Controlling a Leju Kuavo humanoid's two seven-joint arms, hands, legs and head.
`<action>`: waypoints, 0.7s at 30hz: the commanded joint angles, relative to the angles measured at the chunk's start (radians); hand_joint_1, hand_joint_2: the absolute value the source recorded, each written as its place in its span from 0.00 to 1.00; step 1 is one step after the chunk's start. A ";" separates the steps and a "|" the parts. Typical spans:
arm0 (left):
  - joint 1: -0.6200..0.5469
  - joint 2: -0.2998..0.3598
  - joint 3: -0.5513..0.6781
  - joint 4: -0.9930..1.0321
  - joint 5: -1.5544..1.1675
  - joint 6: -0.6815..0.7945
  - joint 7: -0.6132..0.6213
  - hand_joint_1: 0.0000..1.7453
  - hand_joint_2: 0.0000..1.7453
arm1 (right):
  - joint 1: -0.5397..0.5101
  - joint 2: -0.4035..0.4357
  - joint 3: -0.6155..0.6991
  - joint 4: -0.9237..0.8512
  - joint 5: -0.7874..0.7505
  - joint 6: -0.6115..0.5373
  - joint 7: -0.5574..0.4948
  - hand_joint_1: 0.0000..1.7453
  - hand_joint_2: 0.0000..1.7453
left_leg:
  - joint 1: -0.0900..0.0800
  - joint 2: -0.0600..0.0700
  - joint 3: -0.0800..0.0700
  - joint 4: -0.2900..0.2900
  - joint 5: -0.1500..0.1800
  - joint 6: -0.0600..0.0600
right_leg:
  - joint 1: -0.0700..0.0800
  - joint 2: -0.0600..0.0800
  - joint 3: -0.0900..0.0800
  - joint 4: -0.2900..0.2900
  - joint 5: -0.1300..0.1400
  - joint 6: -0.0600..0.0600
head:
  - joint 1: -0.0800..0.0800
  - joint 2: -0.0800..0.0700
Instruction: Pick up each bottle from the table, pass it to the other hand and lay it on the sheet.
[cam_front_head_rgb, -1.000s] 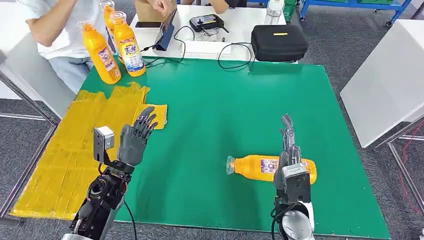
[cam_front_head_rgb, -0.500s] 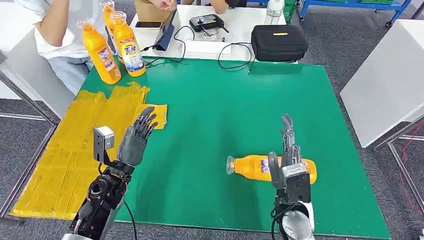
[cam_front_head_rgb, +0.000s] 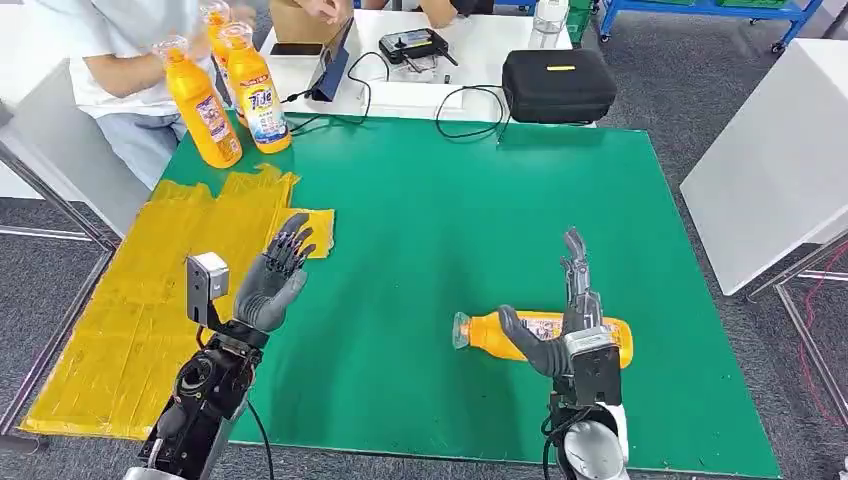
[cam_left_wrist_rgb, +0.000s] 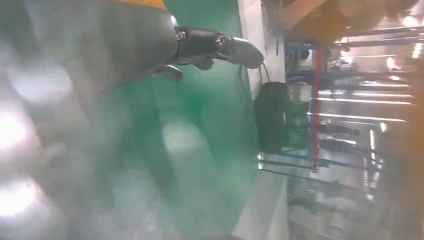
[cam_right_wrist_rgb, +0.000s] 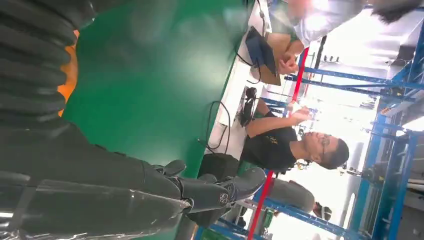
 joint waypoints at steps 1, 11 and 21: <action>-0.037 -0.001 -0.017 0.064 -0.002 0.002 0.001 0.00 1.00 | -0.026 0.005 0.001 0.050 -0.006 0.001 0.000 0.00 1.00 | 0.000 -0.001 0.005 -0.001 -0.002 0.000 | -0.001 0.003 0.005 -0.001 -0.002 -0.001 | 0.000 0.000; -0.037 -0.001 -0.017 0.064 -0.002 0.002 0.001 1.00 1.00 | -0.026 0.005 0.001 0.050 -0.006 0.001 0.000 0.97 1.00 | 0.000 -0.001 0.004 -0.001 -0.001 0.000 | -0.001 0.003 0.005 -0.001 -0.001 -0.001 | 0.000 0.000; -0.037 -0.001 -0.017 0.064 -0.002 0.002 0.001 1.00 1.00 | -0.026 0.005 0.001 0.050 -0.006 0.001 0.000 1.00 1.00 | 0.000 -0.001 0.005 -0.001 -0.001 0.000 | -0.001 0.003 0.005 -0.001 -0.002 -0.001 | 0.000 0.000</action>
